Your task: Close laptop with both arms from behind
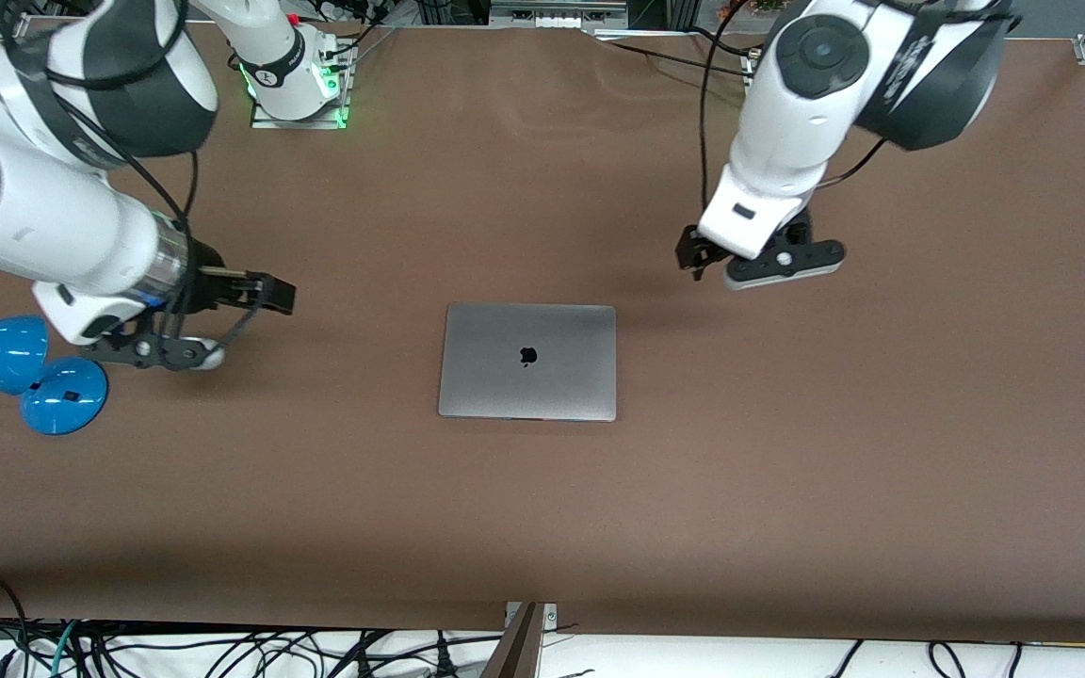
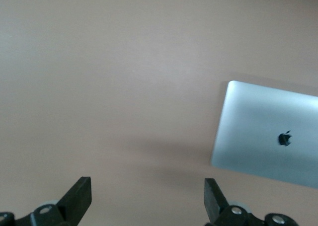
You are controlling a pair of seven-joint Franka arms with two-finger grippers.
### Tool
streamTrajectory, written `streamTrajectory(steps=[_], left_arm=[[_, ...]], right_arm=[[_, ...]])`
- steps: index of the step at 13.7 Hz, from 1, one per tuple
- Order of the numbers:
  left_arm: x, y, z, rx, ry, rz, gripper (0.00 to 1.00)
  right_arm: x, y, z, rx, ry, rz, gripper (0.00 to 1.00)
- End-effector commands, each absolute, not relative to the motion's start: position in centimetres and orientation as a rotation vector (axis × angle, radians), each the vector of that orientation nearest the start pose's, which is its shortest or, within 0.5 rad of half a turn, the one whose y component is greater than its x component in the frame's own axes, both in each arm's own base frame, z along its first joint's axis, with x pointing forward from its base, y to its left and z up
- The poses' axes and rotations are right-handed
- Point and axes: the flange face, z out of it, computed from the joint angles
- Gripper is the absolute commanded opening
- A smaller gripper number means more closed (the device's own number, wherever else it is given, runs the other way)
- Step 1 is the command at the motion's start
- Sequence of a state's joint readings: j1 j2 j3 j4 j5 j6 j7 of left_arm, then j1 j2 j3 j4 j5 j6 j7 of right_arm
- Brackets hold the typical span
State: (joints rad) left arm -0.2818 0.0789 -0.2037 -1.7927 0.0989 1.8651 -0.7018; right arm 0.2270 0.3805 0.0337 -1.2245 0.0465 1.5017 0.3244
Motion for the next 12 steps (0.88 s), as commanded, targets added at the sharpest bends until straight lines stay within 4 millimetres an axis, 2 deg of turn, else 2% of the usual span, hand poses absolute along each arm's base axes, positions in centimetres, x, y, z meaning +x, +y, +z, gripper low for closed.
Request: streamTrajectory(steps=[1, 3, 8, 10, 12], left_arm=[[50.3, -22.2, 52.4, -3.085, -0.196, -0.001, 1.0], [50.1, -20.0, 54.3, -3.099, -0.168, -0.019, 1.0], [49.0, -15.0, 58.1, -3.179, -0.074, 0.004, 1.0], [48.7, -12.5, 58.8, -3.185, -0.03, 0.039, 1.0], [48.4, -9.7, 59.7, -3.192, -0.023, 0.064, 1.0]], right_arm=[[62.7, 14.9, 57.6, -3.142, 0.056, 0.125, 1.0], [62.8, 12.4, 58.7, -3.137, 0.039, 0.097, 1.0], [63.2, 4.9, 59.3, -3.136, 0.091, 0.119, 1.0], [63.0, 3.4, 59.3, -3.145, 0.124, 0.139, 1.0], [62.9, 2.3, 59.5, -3.166, 0.043, 0.133, 1.0]])
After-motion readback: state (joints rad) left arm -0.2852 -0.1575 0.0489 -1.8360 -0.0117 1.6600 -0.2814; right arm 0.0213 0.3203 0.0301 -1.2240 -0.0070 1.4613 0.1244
